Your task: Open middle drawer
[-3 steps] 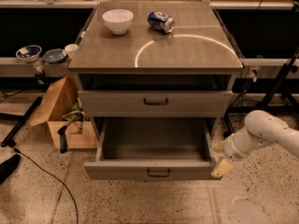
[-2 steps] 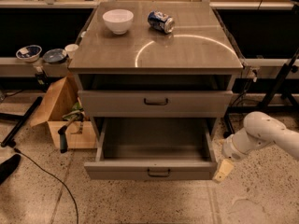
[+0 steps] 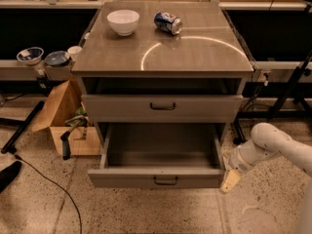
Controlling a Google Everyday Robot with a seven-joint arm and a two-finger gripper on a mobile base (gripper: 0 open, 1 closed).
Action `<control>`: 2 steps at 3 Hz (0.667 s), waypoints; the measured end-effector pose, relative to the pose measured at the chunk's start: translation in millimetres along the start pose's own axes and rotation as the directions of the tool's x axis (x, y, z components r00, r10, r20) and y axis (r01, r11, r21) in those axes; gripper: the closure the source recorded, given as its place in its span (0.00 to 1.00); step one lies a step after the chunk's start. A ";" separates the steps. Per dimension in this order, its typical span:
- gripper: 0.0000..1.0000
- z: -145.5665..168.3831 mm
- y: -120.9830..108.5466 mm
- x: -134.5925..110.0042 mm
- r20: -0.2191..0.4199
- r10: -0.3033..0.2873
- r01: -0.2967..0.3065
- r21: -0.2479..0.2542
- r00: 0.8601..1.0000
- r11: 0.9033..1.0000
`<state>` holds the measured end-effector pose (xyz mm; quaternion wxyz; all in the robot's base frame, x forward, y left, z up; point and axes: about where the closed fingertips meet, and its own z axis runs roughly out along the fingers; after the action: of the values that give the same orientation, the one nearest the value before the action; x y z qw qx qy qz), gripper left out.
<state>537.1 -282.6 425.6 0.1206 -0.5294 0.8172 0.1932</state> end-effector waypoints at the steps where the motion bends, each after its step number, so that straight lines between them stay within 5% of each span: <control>1: 0.18 9.2 7.9 3.7 0.015 -0.002 0.002 -0.005 1.000 1.000; 2: 0.41 5.2 24.2 8.8 0.020 -0.001 0.000 0.013 1.000 1.000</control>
Offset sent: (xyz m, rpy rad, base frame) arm -0.0494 0.0006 0.0073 0.0036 -0.0422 -0.0231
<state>511.4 -278.7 422.0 0.1321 -0.5269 0.8171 0.1931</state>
